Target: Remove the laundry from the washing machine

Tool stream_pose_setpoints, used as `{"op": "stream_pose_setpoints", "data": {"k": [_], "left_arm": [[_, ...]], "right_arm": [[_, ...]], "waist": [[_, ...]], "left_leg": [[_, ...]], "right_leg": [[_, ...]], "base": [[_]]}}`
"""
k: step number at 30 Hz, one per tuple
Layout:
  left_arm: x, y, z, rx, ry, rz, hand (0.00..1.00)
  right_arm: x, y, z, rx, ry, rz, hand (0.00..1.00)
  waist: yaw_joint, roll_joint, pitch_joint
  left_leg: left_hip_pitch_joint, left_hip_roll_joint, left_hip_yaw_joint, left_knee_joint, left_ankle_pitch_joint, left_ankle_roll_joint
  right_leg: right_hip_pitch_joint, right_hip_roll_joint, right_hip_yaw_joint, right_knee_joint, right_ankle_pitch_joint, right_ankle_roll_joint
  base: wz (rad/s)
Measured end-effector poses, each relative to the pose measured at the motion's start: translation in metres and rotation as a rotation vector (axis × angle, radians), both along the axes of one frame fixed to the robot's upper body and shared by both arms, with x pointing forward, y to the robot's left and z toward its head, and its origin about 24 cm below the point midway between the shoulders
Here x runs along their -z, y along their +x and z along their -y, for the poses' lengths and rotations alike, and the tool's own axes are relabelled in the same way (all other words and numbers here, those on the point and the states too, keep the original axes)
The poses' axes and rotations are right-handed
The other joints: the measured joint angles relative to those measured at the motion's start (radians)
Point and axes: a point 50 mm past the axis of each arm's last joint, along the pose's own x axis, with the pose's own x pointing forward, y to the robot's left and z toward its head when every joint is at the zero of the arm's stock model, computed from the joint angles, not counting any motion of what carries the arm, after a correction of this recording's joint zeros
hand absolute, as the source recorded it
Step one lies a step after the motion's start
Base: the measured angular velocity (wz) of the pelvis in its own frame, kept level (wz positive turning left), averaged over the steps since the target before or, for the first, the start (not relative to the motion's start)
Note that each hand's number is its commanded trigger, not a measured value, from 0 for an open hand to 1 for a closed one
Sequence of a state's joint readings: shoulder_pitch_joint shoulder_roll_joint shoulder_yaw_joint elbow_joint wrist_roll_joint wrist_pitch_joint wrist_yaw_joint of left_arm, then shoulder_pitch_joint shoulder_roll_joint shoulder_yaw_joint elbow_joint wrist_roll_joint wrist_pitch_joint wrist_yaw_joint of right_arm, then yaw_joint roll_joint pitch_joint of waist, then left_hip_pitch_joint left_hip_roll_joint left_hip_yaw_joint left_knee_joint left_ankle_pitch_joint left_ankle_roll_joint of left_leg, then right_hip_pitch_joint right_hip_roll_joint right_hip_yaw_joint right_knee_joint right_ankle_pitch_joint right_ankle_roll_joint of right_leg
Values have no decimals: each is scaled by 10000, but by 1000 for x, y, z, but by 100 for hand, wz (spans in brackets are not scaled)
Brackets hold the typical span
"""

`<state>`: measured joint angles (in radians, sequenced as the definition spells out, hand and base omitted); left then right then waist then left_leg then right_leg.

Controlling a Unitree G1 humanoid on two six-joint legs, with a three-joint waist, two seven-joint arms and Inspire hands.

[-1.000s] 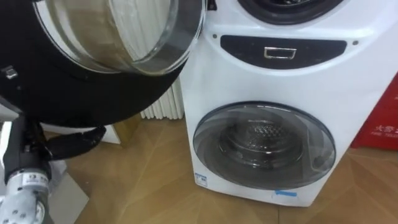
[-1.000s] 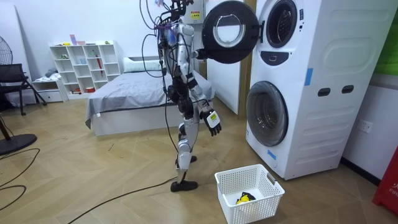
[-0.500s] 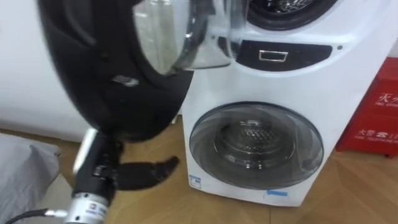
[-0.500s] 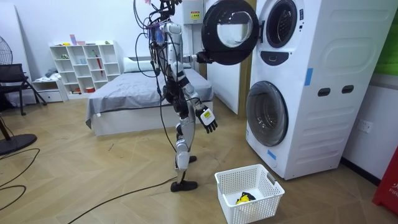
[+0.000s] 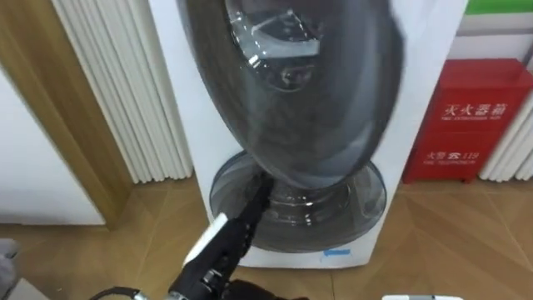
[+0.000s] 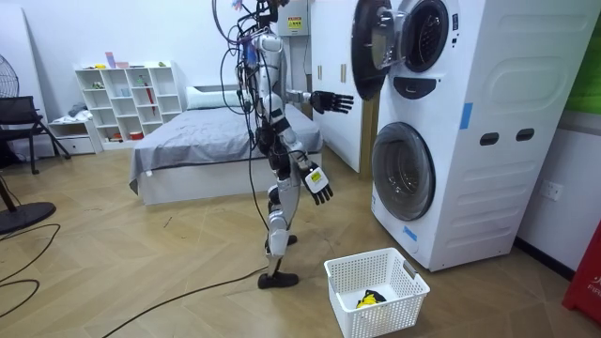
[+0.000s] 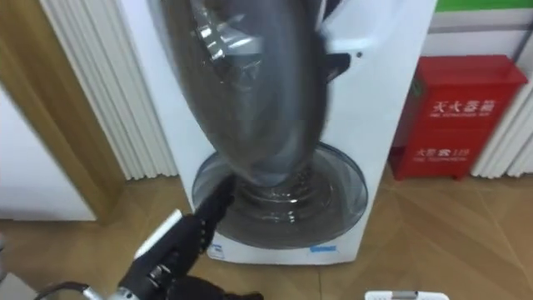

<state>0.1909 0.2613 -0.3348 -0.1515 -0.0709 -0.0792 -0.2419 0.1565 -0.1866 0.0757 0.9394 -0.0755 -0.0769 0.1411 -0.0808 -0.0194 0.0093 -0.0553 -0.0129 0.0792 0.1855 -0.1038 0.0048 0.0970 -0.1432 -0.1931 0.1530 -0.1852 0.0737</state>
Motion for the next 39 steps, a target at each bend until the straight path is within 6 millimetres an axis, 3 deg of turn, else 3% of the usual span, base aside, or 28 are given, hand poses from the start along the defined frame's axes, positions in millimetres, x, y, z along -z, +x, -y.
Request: {"op": "stream_pose_setpoints", "data": {"k": [4, 7, 13, 15, 18, 24, 31, 35, 39], "left_arm": [[0, -1, 8, 379, 356, 154, 0], [-10, 8, 23, 1034, 508, 787, 0], [-54, 24, 84, 3176, -292, 2709, 0], [-56, 21, 97, 3617, -445, 2721, 0], [-34, 17, 106, 4127, 222, 2023, 0], [22, 16, 86, 3835, 1646, -92, 0], [51, 13, 61, 2907, 2457, -1106, 0], [79, 9, 34, 1794, 3115, -2227, 0], [119, -15, -6, -147, 3697, -3990, 0]], "right_arm": [[1, 6, -4, -441, -20, 61, 0], [1, 13, -9, -775, -93, 135, 0], [0, 28, -24, -1676, 11, 320, 0], [-1, 32, -29, -1767, 120, 401, 0], [0, 31, -31, -1932, 134, 311, 0], [1, 26, -30, -1712, 220, 179, 0], [2, 23, -32, -1670, 119, 164, 0], [2, 23, -31, -1575, 169, 122, 0], [6, 17, -31, -1277, 409, -173, 0]], "waist": [[-117, -62, 46], [-237, -120, 82], [-395, -121, 81], [-639, -101, 69], [-998, -65, 75], [-1014, -71, 86], [-492, -156, 91], [-216, -183, 61], [-73, -269, 7]], "left_leg": [[28, 86, 54, 15, -91, -55], [13, 116, 54, 11, -126, -72], [221, 147, 366, -146, -134, -63], [291, 151, 404, -185, -140, -73], [328, 178, 533, -186, -163, -98], [325, 205, 636, -194, -191, -103], [456, 222, 763, -205, -245, -98], [504, 219, 772, -239, -245, -99], [650, 227, 747, -235, -283, -125]], "right_leg": [[-20, 68, 11, 4, 7, -12], [-53, 95, 8, 18, 8, -12], [-80, 91, 295, 11, 9, -15], [-42, 92, 297, 3, 10, -15], [-67, 102, 361, 4, 9, -15], [-141, 116, 458, 5, 10, -16], [-102, 103, 432, 25, 13, -21], [-63, 103, 392, 9, 13, -21], [94, 100, 190, -6, 13, -21]], "base": [[-9], [0], [-16], [-10], [-10], [-6], [-6], [0], [1]]}}
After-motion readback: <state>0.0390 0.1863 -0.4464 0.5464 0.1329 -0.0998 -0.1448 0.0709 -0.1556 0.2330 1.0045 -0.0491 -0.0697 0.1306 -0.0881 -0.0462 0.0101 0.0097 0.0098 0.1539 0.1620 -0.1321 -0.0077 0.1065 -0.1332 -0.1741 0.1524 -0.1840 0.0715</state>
